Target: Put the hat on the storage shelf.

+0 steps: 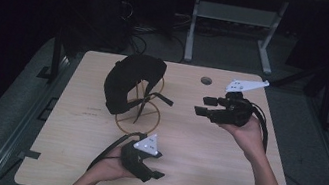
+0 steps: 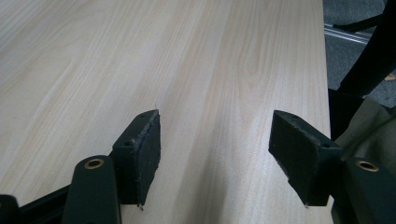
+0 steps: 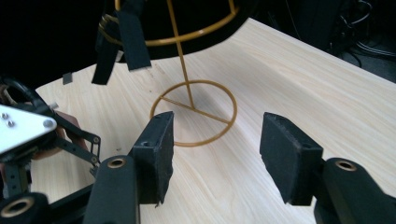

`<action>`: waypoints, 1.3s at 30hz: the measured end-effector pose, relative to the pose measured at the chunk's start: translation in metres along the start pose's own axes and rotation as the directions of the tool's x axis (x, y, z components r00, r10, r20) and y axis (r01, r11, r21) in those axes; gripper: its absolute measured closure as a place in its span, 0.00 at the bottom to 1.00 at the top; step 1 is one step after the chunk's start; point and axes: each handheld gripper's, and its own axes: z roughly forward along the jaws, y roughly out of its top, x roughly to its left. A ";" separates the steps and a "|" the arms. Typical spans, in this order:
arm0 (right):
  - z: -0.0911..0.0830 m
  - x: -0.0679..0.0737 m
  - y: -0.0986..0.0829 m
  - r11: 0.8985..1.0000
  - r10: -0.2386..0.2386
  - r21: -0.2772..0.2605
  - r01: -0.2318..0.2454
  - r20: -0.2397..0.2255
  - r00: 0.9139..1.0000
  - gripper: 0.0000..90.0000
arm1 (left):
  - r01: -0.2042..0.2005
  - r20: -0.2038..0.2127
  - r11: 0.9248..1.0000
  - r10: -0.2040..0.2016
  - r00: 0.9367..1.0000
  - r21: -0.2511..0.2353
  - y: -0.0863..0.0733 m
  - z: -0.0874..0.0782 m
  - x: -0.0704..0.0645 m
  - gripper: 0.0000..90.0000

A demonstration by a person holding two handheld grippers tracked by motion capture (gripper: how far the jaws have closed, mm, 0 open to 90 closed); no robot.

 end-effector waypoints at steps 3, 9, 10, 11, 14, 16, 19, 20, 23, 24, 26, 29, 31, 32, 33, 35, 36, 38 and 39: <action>-0.006 -0.003 -0.008 1.000 0.015 -0.003 -0.015 0.008 1.000 0.48 | 0.000 -0.003 1.000 0.000 1.000 0.000 0.000 0.000 0.000 0.37; -0.014 -0.007 -0.024 0.999 0.036 -0.003 -0.036 0.024 0.999 0.46 | 0.007 -0.005 1.000 -0.007 1.000 0.000 0.000 0.002 0.000 0.37; -0.015 -0.008 -0.027 0.999 0.041 -0.001 -0.041 0.025 0.999 0.45 | 0.008 -0.006 1.000 -0.008 1.000 0.000 0.000 0.002 0.000 0.37; -0.016 -0.009 -0.029 0.999 0.043 0.001 -0.043 0.026 0.999 0.45 | 0.007 -0.006 1.000 -0.007 1.000 -0.001 0.000 0.003 0.000 0.37; -0.022 -0.012 -0.042 0.998 0.068 0.003 -0.068 0.036 0.997 0.44 | 0.006 -0.008 1.000 -0.006 1.000 0.000 0.000 0.003 0.000 0.37; -0.023 -0.013 -0.045 0.998 0.069 0.004 -0.069 0.040 0.997 0.44 | 0.006 -0.008 1.000 -0.006 1.000 0.001 -0.001 0.003 0.000 0.36; -0.027 -0.016 -0.054 0.996 0.084 0.009 -0.084 0.048 0.995 0.42 | 0.014 -0.006 1.000 -0.014 1.000 0.001 -0.001 0.003 0.000 0.36; -0.028 -0.016 -0.057 0.996 0.091 0.008 -0.092 0.048 0.995 0.42 | 0.015 -0.008 1.000 -0.015 1.000 -0.001 -0.001 0.004 0.000 0.36; -0.033 -0.019 -0.069 0.994 0.110 0.005 -0.111 0.056 0.992 0.41 | 0.010 -0.010 1.000 -0.010 1.000 -0.001 -0.001 0.004 0.001 0.36; -0.033 -0.019 -0.069 0.994 0.110 0.005 -0.111 0.056 0.992 0.41 | 0.010 -0.010 1.000 -0.010 1.000 -0.001 -0.001 0.004 0.001 0.36; -0.035 -0.020 -0.074 0.993 0.117 0.005 -0.117 0.059 0.991 0.41 | 0.011 -0.011 1.000 -0.011 1.000 0.004 -0.001 0.005 0.001 0.36; -0.037 -0.021 -0.082 0.992 0.129 0.007 -0.130 0.062 0.990 0.41 | 0.010 -0.012 1.000 -0.010 1.000 0.006 -0.002 0.005 0.000 0.36; -0.038 -0.021 -0.086 0.991 0.134 0.009 -0.135 0.063 0.989 0.40 | 0.012 -0.013 1.000 -0.012 1.000 0.004 -0.002 0.005 0.001 0.36; -0.038 -0.021 -0.088 0.990 0.137 0.012 -0.138 0.065 0.988 0.40 | 0.012 -0.013 1.000 -0.012 1.000 0.004 -0.002 0.005 0.001 0.36; -0.039 -0.021 -0.090 0.990 0.139 0.016 -0.141 0.067 0.988 0.40 | 0.015 -0.015 1.000 -0.015 1.000 0.000 -0.002 0.005 0.001 0.36; -0.040 -0.022 -0.094 0.989 0.142 0.018 -0.144 0.070 0.987 0.40 | 0.018 -0.014 1.000 -0.018 1.000 0.003 -0.002 0.005 0.001 0.35; -0.040 -0.022 -0.094 0.989 0.142 0.018 -0.144 0.070 0.987 0.40 | 0.018 -0.014 1.000 -0.018 1.000 0.003 -0.002 0.005 0.001 0.35; -0.042 -0.022 -0.097 0.989 0.146 0.016 -0.147 0.071 0.987 0.40 | 0.019 -0.015 1.000 -0.018 1.000 0.002 -0.002 0.005 0.001 0.35; -0.043 -0.022 -0.099 0.989 0.147 0.014 -0.149 0.073 0.986 0.40 | 0.019 -0.016 1.000 -0.019 1.000 0.003 -0.002 0.005 0.001 0.35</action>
